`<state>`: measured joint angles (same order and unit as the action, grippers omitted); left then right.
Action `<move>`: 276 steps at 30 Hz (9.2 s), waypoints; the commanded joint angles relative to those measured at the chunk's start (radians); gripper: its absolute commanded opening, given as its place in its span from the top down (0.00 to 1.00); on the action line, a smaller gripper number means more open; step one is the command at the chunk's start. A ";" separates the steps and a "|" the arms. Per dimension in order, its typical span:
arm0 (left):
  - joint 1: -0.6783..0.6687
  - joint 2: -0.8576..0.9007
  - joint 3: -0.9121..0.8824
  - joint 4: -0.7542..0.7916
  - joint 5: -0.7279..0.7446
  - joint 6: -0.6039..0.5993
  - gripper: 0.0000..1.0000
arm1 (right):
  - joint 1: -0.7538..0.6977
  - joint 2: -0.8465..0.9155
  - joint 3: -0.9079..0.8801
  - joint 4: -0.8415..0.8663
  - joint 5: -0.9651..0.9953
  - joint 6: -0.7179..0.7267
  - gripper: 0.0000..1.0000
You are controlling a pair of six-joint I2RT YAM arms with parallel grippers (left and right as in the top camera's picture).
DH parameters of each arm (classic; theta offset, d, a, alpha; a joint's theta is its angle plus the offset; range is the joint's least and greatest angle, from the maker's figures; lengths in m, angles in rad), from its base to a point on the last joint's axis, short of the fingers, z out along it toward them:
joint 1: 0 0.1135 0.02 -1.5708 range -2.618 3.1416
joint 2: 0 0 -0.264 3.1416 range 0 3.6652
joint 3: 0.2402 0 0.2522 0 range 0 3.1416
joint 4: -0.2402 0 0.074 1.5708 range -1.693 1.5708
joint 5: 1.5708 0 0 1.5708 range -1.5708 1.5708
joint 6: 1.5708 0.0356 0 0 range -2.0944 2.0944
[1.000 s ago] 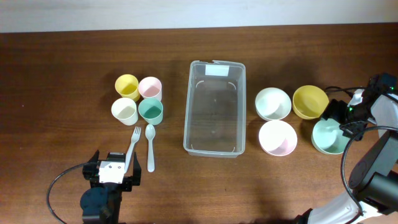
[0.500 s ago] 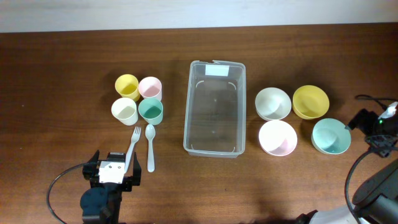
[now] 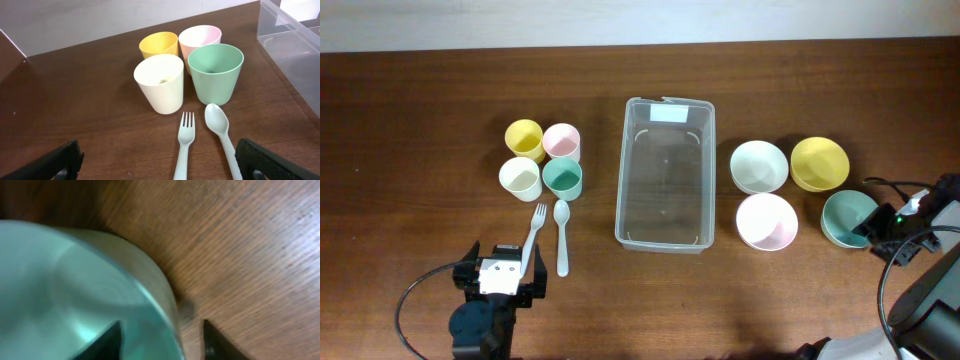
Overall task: Pack container
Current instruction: 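Move the right gripper to the mint bowl's rim, then grasp the mint bowl rim with the right gripper and lift, then carry the mint bowl over the container and lower it inside, then release the mint bowl and move the right gripper to the yellow bowl, then grasp the yellow bowl rim with the right gripper and lift, then lower the yellow bowl into the container, stacking it on the mint bowl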
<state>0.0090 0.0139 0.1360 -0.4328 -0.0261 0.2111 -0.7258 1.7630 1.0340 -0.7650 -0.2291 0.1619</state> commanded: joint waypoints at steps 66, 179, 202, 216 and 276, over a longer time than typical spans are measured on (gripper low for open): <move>0.000 -0.007 -0.009 0.003 0.011 -0.016 0.00 | -0.134 0.176 0.144 -0.135 -0.377 -0.117 0.96; 0.000 -0.007 -0.009 0.002 0.010 -0.016 0.00 | 0.170 0.319 0.348 0.201 -0.598 0.184 0.96; 0.000 -0.007 -0.009 0.002 0.011 -0.016 0.00 | 0.940 -0.117 0.388 0.127 0.017 0.168 0.96; 0.000 -0.007 -0.009 0.002 0.011 -0.016 0.00 | 0.960 0.273 0.616 0.167 0.054 0.187 0.96; 0.000 -0.007 -0.009 0.002 0.011 -0.016 0.00 | 0.978 0.395 0.801 0.006 0.009 -0.005 0.72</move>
<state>0.0090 0.0139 0.1356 -0.4328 -0.0265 0.2115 0.2226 2.2189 1.8263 -0.7547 -0.1905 0.2066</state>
